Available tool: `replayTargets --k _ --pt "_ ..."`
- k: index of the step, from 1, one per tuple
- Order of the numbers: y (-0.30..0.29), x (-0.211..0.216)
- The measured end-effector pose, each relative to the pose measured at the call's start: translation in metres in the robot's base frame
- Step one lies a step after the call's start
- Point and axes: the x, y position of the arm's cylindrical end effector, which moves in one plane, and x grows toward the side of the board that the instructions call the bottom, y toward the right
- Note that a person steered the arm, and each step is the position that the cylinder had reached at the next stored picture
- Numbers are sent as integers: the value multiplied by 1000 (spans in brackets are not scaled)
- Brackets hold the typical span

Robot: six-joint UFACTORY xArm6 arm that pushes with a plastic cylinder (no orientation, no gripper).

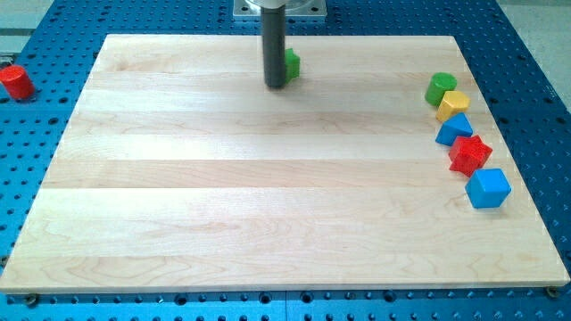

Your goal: Move the green star above the green circle

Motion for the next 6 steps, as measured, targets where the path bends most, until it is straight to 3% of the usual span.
replayTargets --k 1,2,3,4,5,6 --pt "-46 -20" --pt "-11 -37" --pt "85 -37" --pt "134 -47" --pt "121 -64" --pt "141 -45"
